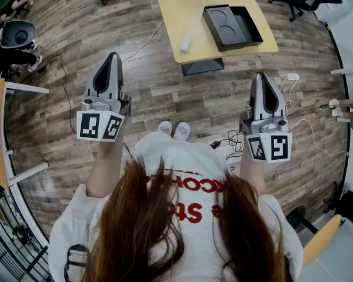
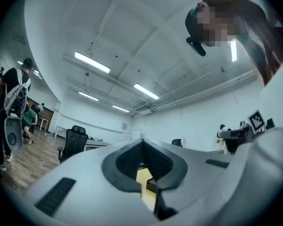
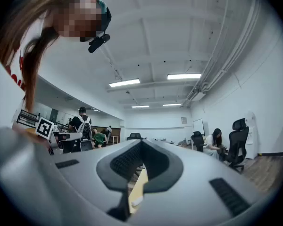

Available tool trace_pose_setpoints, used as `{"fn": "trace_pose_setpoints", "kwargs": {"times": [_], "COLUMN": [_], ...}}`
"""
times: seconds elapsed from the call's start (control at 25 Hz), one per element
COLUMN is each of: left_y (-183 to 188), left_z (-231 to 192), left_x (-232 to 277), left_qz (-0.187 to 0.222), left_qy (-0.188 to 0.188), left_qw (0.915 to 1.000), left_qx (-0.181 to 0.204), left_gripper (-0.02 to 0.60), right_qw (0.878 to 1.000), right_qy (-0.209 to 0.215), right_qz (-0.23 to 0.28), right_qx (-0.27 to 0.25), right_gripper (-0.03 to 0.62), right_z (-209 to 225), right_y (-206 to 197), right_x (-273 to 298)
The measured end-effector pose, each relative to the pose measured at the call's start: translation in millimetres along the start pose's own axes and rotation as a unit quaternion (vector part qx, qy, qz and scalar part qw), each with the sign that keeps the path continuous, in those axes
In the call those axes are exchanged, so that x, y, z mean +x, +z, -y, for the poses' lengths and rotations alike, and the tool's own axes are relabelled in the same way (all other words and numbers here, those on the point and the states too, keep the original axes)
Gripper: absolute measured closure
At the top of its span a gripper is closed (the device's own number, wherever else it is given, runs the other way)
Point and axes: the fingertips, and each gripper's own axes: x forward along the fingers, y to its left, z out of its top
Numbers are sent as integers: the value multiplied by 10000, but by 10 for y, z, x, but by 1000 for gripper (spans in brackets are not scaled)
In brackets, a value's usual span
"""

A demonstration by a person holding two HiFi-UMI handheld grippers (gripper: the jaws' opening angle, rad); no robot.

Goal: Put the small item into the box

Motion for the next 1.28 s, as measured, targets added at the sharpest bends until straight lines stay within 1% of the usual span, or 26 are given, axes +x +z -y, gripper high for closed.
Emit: {"fn": "trace_pose_setpoints", "kwargs": {"times": [0.28,0.44,0.76,0.88,1.04,1.16,1.28], "left_y": [-40,-75,-128,-171,-239,-316,-397], "left_z": [83,102,51,12,-59,-171,-321], "left_x": [27,39,158,309,618,960,1417], "left_qz": [-61,-80,-83,-54,52,113,168], "left_qy": [-36,23,146,101,-59,-150,-286], "left_qw": [10000,10000,9999,9999,9999,9996,9992], "left_qx": [9,29,-30,-59,-108,-208,-233], "left_gripper": [584,584,584,583,584,584,584], "right_qw": [10000,9997,9992,9992,9992,9992,9990], "right_qy": [-58,-51,20,-39,-187,-275,-364], "right_qz": [-22,-8,18,7,-22,-67,-82], "right_qx": [57,252,389,392,352,288,235], "right_gripper": [589,588,588,588,588,588,588], "right_z": [52,149,261,322,438,555,702], "right_y": [8,-27,-48,-72,-113,-135,-138], "right_x": [-75,-131,-6,99,250,480,828]}}
